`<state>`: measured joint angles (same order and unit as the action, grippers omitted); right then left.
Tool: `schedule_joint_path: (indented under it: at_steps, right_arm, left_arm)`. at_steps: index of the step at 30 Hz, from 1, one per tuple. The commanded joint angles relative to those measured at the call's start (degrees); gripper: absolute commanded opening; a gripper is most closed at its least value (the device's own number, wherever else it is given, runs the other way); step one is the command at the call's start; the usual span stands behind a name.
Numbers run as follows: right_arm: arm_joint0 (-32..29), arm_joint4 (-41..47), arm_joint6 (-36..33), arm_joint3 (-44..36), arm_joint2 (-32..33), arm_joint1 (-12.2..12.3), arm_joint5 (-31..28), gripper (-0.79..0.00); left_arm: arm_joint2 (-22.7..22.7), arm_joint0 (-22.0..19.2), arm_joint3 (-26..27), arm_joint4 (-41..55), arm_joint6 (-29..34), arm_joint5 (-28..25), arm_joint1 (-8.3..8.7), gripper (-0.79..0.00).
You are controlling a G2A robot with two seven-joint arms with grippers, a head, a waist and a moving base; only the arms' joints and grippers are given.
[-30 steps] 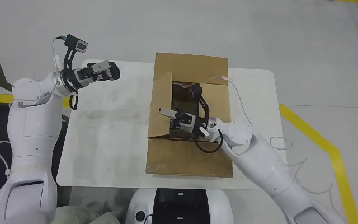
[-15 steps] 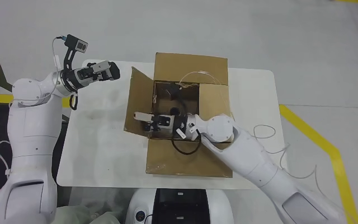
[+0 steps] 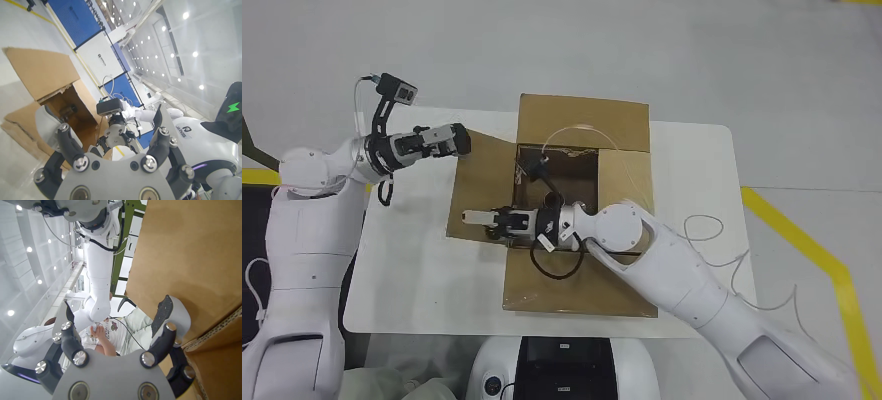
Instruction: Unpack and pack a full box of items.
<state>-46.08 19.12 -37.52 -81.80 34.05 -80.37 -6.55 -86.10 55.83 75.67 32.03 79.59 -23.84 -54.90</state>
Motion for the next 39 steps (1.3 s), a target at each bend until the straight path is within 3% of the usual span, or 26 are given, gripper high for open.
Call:
schedule_joint_path:
  at_steps: [1,10,18,22,28,39]
  right_arm:
    - [0.1,-0.6,0.2,0.2,-0.1,-0.3,0.1,0.0]
    - [-3.0,-5.2,1.2,-4.5,5.0,1.2,4.4,0.0]
    - [-12.7,-12.0,0.2,-17.4,16.1,5.3,11.9,0.0]
    - [-18.4,-14.8,-1.4,-24.1,22.1,7.2,14.5,0.0]
    - [-25.0,-16.6,-3.2,-30.5,28.9,8.9,15.6,0.0]
    - [-34.0,-16.2,-4.9,-36.2,36.9,10.8,14.0,0.0]
  left_arm:
    - [1.3,0.2,0.2,-1.9,1.1,0.9,0.05,0.0]
    - [2.2,-0.3,-1.3,-9.7,-0.3,2.5,0.73,0.0]
    - [3.7,0.1,-1.4,-13.6,0.3,1.6,1.15,0.0]
    - [5.0,1.6,1.4,-17.5,0.4,0.8,1.42,0.0]
    - [6.8,3.4,5.3,-21.3,-1.4,0.9,1.58,0.0]
    - [9.7,5.2,7.4,-23.2,-10.3,2.3,1.22,0.0]
